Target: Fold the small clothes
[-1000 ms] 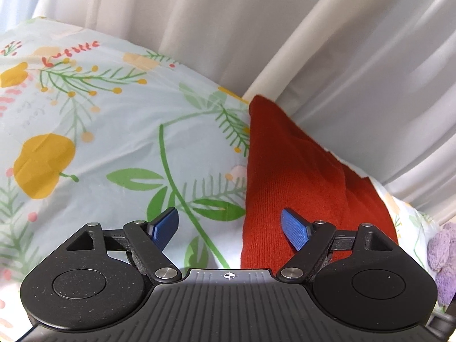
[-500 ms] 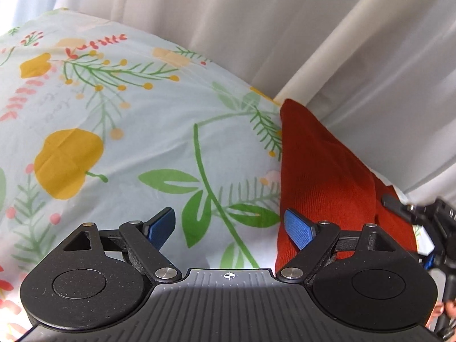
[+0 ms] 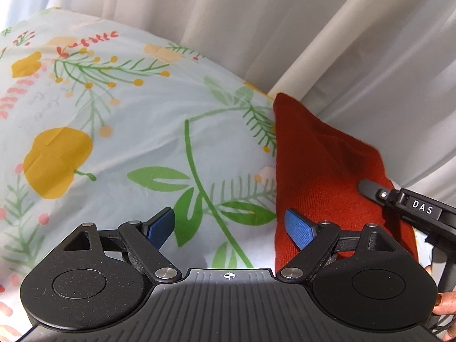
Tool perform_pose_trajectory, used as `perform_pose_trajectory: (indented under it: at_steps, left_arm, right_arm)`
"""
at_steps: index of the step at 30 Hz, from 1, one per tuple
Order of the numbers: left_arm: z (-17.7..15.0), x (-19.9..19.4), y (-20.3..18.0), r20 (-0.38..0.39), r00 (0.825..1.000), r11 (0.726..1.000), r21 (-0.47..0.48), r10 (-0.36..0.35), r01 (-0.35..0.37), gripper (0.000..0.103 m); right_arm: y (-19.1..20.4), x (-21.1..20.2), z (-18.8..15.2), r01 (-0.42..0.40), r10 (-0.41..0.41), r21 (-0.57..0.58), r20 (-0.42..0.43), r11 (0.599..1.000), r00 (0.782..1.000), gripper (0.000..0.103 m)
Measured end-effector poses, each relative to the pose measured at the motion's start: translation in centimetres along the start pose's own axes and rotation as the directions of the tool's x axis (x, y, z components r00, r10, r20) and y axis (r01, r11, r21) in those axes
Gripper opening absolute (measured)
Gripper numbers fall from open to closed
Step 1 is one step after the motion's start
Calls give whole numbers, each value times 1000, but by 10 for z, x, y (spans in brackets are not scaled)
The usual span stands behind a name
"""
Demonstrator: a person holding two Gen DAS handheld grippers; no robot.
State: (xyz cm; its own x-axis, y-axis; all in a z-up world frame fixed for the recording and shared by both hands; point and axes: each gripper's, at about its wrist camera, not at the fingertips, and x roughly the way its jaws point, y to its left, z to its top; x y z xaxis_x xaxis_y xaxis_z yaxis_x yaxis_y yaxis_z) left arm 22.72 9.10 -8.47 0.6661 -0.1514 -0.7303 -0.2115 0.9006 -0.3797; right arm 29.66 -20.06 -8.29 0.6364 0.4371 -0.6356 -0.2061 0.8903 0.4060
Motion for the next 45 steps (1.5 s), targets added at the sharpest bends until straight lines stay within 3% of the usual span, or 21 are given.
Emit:
perform_pose_trajectory:
  at_steps: [4, 8, 12, 14, 16, 19, 21, 22, 23, 26, 29, 35, 36, 38, 40, 43, 45]
  left_arm:
    - [2, -13, -13, 53, 997, 998, 53, -48, 46, 91]
    - [-5, -2, -34, 17, 994, 989, 95, -112, 110, 91]
    - [-18, 16, -59, -43, 984, 973, 151, -171, 176, 91]
    - [-23, 21, -66, -90, 968, 958, 150, -232, 244, 91]
    - [-29, 23, -69, -136, 955, 945, 163, -263, 284, 91]
    - [-35, 20, -69, -126, 962, 943, 203, -241, 263, 91]
    - [-37, 20, -66, -130, 961, 946, 185, -246, 267, 91]
    - [-38, 21, -65, -137, 960, 948, 173, -245, 267, 91]
    - [-39, 22, -65, -143, 960, 951, 165, -239, 262, 91]
    - [-41, 22, -68, -142, 966, 955, 176, -216, 239, 91]
    - [-40, 19, -69, -125, 972, 961, 173, -197, 217, 92]
    - [-46, 20, -78, -114, 981, 967, 185, -154, 173, 93]
    - [-48, 18, -80, -110, 983, 968, 188, -145, 164, 93]
    - [-48, 16, -83, -110, 986, 969, 196, -128, 148, 93]
    - [-47, 11, -86, -91, 989, 971, 201, -113, 130, 93]
    - [-43, 4, -90, -51, 992, 971, 203, -117, 125, 93]
    - [-41, 6, -96, -50, 993, 971, 212, -106, 114, 93]
  right_arm:
    - [30, -30, 3, 118, -91, -221, 130, 968, 987, 12]
    - [19, -62, -1, 254, -197, -275, 219, 927, 956, 11]
    - [-20, -63, -8, 380, -340, -240, 192, 894, 921, 11]
    - [-40, -54, -12, 395, -373, -219, 137, 892, 918, 12]
    - [-56, -49, -17, 353, -340, -163, 100, 921, 935, 14]
    - [-71, -66, -17, 274, -267, -53, 106, 960, 958, 21]
    - [-85, -81, -22, 209, -212, 39, 115, 977, 971, 31]
    - [-92, -87, -26, 172, -181, 89, 114, 981, 977, 43]
    - [-96, -83, -33, 132, -147, 139, 104, 981, 984, 48]
    - [-106, -86, -55, 39, -60, 257, 73, 966, 995, 48]
    - [-110, -94, -71, -24, -11, 339, 101, 941, 995, 48]
    - [-99, -113, -101, -79, 44, 357, 103, 931, 994, 48]
    - [-99, -113, -102, -76, 38, 353, 114, 933, 993, 46]
    - [-98, -111, -99, -64, 24, 353, 118, 933, 993, 28]
    - [-92, -115, -96, -56, 19, 326, 115, 944, 993, 20]
    - [-103, -126, -94, -182, 117, 398, 183, 899, 976, 19]
    - [-110, -129, -93, -164, 93, 402, 189, 901, 978, 18]
